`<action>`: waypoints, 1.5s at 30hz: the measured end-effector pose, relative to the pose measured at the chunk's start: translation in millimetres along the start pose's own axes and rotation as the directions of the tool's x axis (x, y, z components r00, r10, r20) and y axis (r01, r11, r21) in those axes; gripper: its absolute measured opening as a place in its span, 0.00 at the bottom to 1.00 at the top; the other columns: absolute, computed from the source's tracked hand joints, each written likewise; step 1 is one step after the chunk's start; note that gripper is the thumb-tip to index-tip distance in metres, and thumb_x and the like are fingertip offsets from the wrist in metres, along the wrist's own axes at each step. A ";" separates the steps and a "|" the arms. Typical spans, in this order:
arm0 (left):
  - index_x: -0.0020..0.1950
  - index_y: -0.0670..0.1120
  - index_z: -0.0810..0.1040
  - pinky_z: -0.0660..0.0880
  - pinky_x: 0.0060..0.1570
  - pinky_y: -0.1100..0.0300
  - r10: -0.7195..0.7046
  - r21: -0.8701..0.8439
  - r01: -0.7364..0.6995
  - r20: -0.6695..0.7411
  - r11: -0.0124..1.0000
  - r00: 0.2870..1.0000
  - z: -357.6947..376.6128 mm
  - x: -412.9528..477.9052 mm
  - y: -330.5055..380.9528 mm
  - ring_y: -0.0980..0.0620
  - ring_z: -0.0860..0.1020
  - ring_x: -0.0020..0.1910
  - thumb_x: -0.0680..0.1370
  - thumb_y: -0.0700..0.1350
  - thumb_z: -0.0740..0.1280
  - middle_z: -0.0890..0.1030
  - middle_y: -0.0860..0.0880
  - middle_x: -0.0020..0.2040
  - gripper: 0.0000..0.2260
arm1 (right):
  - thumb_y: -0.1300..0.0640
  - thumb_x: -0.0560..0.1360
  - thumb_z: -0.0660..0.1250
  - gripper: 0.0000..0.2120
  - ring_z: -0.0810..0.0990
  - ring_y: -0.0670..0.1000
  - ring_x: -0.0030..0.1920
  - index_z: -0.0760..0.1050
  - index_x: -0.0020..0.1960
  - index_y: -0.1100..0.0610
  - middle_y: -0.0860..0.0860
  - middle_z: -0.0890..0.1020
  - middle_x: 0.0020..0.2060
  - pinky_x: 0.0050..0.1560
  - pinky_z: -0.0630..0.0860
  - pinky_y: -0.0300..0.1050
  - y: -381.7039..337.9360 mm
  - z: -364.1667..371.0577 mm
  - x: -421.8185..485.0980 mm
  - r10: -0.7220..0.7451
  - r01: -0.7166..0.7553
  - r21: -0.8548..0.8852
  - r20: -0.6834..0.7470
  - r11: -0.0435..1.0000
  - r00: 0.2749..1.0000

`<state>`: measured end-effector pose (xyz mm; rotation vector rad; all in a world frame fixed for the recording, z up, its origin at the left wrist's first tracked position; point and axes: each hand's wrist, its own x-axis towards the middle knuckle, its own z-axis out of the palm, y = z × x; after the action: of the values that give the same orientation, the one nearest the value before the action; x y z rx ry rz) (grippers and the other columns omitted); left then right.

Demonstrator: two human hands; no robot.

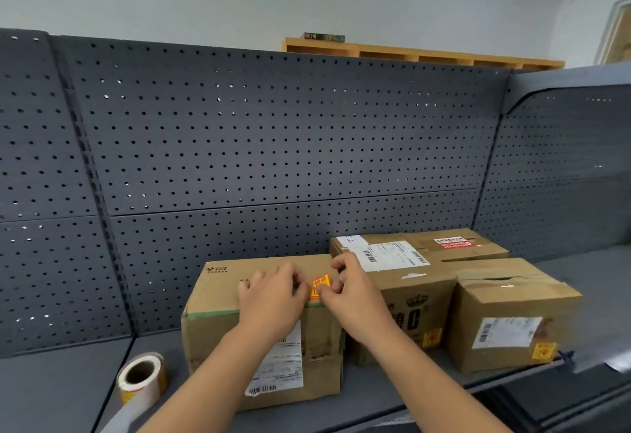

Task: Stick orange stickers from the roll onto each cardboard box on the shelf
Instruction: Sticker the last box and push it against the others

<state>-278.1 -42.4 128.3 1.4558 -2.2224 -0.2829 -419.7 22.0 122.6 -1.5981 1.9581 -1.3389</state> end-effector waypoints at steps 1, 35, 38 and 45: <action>0.52 0.58 0.73 0.64 0.58 0.50 -0.004 -0.001 0.004 0.005 1.000 1.000 0.1 0.0 -0.6 0.50 0.71 0.56 0.82 0.61 0.58 0.78 0.57 0.53 0.09 | 0.55 0.79 0.70 0.16 0.77 0.46 0.41 0.68 0.62 0.48 0.48 0.76 0.39 0.39 0.69 0.39 -0.6 0.7 -1.3 0.002 -0.002 0.003 0.003 1.000 1.000; 0.73 0.58 0.73 0.65 0.56 0.49 0.036 0.057 -0.037 0.018 0.998 0.999 7.5 9.9 -0.1 0.46 0.78 0.62 0.86 0.49 0.53 0.81 0.52 0.66 0.17 | 0.57 0.85 0.54 0.11 0.79 0.57 0.43 0.74 0.50 0.57 0.54 0.79 0.42 0.39 0.74 0.50 19.6 18.0 25.1 0.105 -0.125 -0.413 -0.070 0.902 0.992; 0.73 0.57 0.73 0.64 0.58 0.47 0.037 0.063 -0.040 0.051 0.997 0.998 6.1 9.2 0.5 0.45 0.77 0.64 0.86 0.56 0.51 0.81 0.51 0.67 0.19 | 0.47 0.85 0.55 0.15 0.79 0.54 0.43 0.74 0.50 0.55 0.50 0.79 0.42 0.41 0.77 0.52 17.0 21.3 20.0 0.084 -0.109 -0.367 -0.086 0.924 0.993; 0.76 0.56 0.68 0.63 0.61 0.45 0.067 0.168 -0.088 0.130 0.982 0.989 7.4 4.5 2.8 0.44 0.73 0.67 0.86 0.61 0.47 0.76 0.50 0.70 0.23 | 0.50 0.86 0.55 0.12 0.78 0.52 0.47 0.74 0.53 0.54 0.50 0.77 0.49 0.49 0.78 0.54 23.3 24.1 15.9 0.055 -0.074 -0.282 -0.075 0.957 0.996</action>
<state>-285.4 -45.9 124.2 1.4709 -2.4500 -0.1614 -422.7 -4.4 96.8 -1.6106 2.3096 -1.1393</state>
